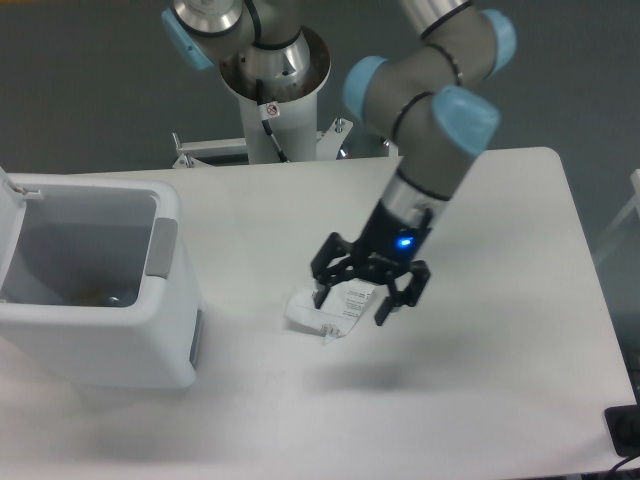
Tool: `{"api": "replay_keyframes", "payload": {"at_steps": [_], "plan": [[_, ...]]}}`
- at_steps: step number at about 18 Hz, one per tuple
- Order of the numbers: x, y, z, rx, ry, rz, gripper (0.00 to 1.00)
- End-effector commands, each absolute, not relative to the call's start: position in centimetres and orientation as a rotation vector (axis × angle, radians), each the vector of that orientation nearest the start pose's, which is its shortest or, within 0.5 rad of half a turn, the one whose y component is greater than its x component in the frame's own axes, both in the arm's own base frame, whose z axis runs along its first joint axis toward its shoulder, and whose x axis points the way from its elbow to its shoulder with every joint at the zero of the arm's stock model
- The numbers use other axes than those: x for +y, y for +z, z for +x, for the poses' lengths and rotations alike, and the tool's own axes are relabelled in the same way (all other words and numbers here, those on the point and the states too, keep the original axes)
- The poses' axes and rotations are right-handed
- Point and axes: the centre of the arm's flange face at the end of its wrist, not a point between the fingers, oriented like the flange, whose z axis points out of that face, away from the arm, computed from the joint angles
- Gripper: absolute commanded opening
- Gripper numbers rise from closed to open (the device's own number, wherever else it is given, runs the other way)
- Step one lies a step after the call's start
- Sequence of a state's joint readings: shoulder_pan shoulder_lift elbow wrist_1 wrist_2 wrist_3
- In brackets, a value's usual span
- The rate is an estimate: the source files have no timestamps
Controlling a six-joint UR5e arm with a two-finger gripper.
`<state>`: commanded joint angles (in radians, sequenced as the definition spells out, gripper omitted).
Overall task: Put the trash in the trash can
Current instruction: 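Move the open gripper back over the white paper wrapper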
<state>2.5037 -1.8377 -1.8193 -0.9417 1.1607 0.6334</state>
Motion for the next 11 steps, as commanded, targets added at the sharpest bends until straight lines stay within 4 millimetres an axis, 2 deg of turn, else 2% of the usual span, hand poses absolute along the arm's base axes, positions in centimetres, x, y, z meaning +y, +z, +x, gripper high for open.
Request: {"api": "replay_keyframes", "payload": {"at_steps": [2,4,8,11], "plan": [[47.6,28.7,-33.2,-0.331,-0.272,-2.860,1.00],[47.3,27.5,-32.3,-0.268,-0.262,-2.966,1.00],[47.4,26.4,-31.4,-0.156,-0.264,-3.019,1.00],[48.7,23.8,-29.8,-0.067,-0.209,-3.117,1.00]]}}
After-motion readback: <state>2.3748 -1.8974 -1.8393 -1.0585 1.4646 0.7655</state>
